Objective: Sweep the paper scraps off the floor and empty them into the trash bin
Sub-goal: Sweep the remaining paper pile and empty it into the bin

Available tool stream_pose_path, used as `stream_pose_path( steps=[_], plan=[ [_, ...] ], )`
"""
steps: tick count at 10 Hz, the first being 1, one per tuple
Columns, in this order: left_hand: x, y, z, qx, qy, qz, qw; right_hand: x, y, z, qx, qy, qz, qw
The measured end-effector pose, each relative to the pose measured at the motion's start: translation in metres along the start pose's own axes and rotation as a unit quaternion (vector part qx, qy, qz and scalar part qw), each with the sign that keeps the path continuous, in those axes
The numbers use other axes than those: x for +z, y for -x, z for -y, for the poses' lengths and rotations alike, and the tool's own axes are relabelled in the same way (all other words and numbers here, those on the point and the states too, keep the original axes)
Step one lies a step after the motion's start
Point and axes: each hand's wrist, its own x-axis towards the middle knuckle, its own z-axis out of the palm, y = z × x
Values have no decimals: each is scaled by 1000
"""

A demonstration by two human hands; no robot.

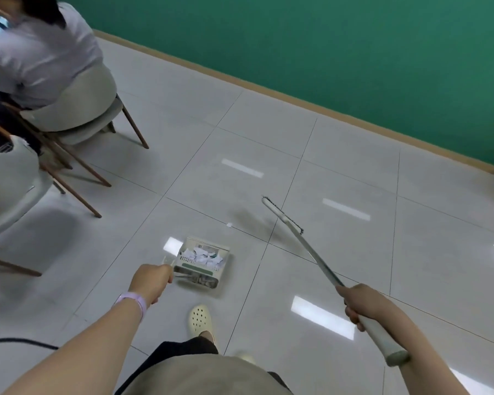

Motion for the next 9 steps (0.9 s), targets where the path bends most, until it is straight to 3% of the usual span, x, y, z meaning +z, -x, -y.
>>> stream_pose_path(
  steps=[4,6,7,8,9],
  plan=[
    [-6,-99,-77,-11,-61,96,993,126,-101,175,51,63,18,996],
    [5,-122,-94,8,-75,140,987,181,-131,183,123,142,73,979],
    [1,-127,-93,-20,-82,161,983,181,-120,179,166,239,85,953],
    [-4,-130,-90,-46,-80,165,982,160,-108,179,152,324,70,931],
    [-8,-133,-89,-25,-83,171,981,116,-87,179,129,344,107,924]
  ],
)
